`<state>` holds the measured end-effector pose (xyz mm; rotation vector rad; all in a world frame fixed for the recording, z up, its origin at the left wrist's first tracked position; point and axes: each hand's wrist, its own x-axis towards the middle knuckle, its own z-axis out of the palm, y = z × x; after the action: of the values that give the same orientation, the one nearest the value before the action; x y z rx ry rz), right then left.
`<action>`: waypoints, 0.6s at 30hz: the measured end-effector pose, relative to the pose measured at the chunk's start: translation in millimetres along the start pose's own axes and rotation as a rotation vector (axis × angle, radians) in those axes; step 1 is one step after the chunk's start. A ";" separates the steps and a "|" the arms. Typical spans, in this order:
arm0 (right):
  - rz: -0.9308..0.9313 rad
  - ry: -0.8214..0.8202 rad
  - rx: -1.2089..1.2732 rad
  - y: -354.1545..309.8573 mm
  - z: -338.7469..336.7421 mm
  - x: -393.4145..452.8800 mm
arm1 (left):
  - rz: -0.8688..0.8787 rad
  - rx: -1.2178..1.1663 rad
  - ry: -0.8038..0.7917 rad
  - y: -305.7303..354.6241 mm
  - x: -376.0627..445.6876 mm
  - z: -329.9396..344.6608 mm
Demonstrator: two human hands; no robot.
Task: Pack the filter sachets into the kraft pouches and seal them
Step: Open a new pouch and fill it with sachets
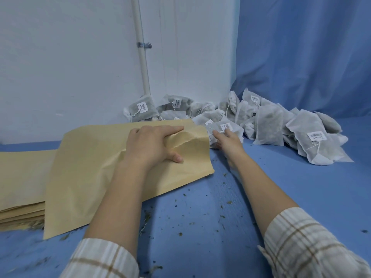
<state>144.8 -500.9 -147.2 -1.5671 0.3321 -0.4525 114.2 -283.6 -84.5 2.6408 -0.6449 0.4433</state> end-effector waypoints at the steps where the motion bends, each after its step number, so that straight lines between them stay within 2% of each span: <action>1: -0.011 -0.018 0.025 -0.1 0.7 -0.8 | -0.002 -0.002 -0.001 -0.4 -0.1 0.1; 3: -0.049 0.058 0.074 0.2 0.2 -0.4 | -0.012 -0.007 -0.007 -1.9 -0.3 -0.9; 7: -0.004 0.509 0.233 -2.6 -18.0 0.0 | -0.032 -0.010 -0.005 -6.7 -0.7 -5.2; 9: 0.051 0.568 0.326 -2.1 -30.4 2.0 | -0.036 -0.037 -0.002 -7.8 -1.9 -6.9; 13: 0.136 0.362 0.472 -9.3 -39.0 0.6 | -0.029 -0.037 0.010 -6.2 -2.9 -8.5; 18: 0.051 0.018 0.615 -15.5 -28.6 -12.7 | -0.028 -0.066 0.049 -7.1 -2.4 -9.3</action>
<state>119.0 -519.2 -132.4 -0.9548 0.2166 -0.4736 113.7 -272.9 -79.3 2.5652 -0.5968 0.4684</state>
